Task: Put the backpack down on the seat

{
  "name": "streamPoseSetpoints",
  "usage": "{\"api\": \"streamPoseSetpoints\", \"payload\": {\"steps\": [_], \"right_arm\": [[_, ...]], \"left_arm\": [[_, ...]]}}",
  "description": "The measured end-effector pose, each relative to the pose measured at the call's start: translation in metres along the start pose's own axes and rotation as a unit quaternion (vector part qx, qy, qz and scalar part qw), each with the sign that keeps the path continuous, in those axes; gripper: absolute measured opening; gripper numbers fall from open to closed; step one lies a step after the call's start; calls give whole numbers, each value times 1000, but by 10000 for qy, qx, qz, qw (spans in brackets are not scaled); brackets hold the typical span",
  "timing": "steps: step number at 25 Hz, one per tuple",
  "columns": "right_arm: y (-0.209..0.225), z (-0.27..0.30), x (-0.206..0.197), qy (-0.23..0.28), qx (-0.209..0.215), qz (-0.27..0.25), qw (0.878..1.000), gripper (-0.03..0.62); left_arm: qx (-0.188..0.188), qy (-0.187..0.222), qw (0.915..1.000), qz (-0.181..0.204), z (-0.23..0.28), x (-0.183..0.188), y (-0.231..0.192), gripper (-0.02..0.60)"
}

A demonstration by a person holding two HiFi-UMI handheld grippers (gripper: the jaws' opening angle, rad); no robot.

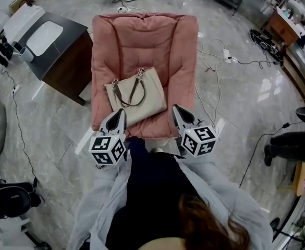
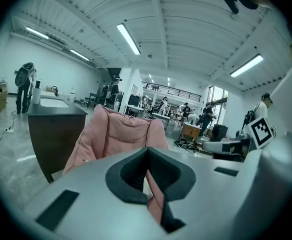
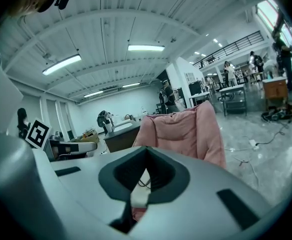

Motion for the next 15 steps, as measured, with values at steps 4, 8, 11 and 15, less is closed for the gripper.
{"api": "streamPoseSetpoints", "payload": {"steps": [4,8,11,15], "right_arm": [[0,1,-2,3,71,17,10000,8],[3,0,-5,8,116,109,9999,8],[3,2,-6,1,128,143,9998,8],[1,7,-8,-29,147,162,9998,8]], "left_arm": [[-58,-42,10000,-1,1,-3,2,15],[-70,-89,9999,-42,2,-6,4,15],[-72,-113,9999,-17,4,-7,5,15],[-91,-145,9999,10,5,-9,3,15]]}}
Point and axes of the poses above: the fingertips, and each gripper's own axes: z forward along the fingers, y to its right, x out of its top, the point moved 7 cm from there along -z, backward along the fingers, and after that the axes turned 14 degrees about x, right-handed, at the moved point
